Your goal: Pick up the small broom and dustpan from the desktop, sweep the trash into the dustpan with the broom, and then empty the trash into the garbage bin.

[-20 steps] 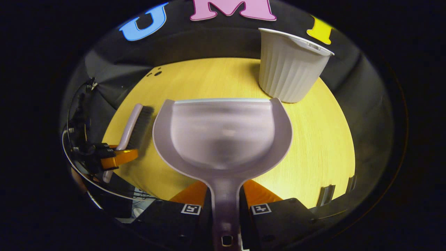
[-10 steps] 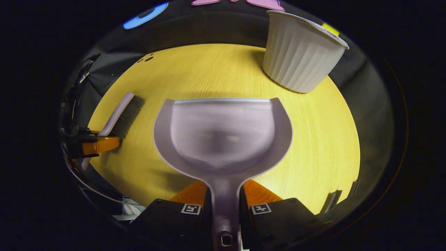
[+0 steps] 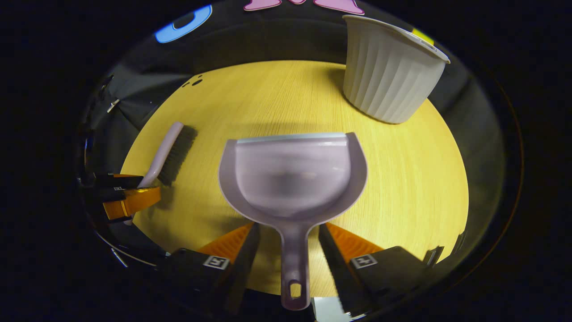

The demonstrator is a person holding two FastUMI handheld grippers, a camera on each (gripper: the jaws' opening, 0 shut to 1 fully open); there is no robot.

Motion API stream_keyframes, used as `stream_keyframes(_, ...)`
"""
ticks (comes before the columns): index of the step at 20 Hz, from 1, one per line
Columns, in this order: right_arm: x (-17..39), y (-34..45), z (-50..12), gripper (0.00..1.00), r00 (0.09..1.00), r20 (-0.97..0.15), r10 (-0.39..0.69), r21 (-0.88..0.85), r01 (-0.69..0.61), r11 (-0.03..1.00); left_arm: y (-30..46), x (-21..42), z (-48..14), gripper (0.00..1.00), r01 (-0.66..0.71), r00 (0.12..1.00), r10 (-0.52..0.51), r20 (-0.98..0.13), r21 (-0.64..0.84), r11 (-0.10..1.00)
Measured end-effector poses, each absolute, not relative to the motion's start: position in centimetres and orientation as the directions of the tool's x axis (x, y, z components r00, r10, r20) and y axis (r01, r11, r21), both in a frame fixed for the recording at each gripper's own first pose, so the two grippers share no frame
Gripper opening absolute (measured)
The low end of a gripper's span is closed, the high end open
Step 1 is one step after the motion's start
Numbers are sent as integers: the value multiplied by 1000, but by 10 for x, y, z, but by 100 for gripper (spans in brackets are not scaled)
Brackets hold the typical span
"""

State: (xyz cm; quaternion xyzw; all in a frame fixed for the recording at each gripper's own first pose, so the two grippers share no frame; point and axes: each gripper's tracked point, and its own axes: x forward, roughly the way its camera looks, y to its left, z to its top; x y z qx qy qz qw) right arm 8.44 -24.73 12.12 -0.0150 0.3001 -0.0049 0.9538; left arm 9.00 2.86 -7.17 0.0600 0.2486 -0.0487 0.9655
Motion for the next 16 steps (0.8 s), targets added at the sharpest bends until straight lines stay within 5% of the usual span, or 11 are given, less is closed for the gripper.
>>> stream_keyframes(1,89,-250,131,100,850,-526,-23,-34,6,999,30,84,-57,96,113,899,-61,-433,95,989)
stream_keyframes(5,99,-248,174,99,948,-317,-18,-3,18,1000,16,37,9,96,150,969,-140,-205,34,988)
stream_keyframes(8,97,-227,223,99,996,-83,39,63,-34,997,24,-39,88,96,102,987,-115,114,120,988)
stream_keyframes(16,67,-218,276,99,977,212,36,-10,-34,999,20,-117,113,96,60,941,-99,323,126,990)
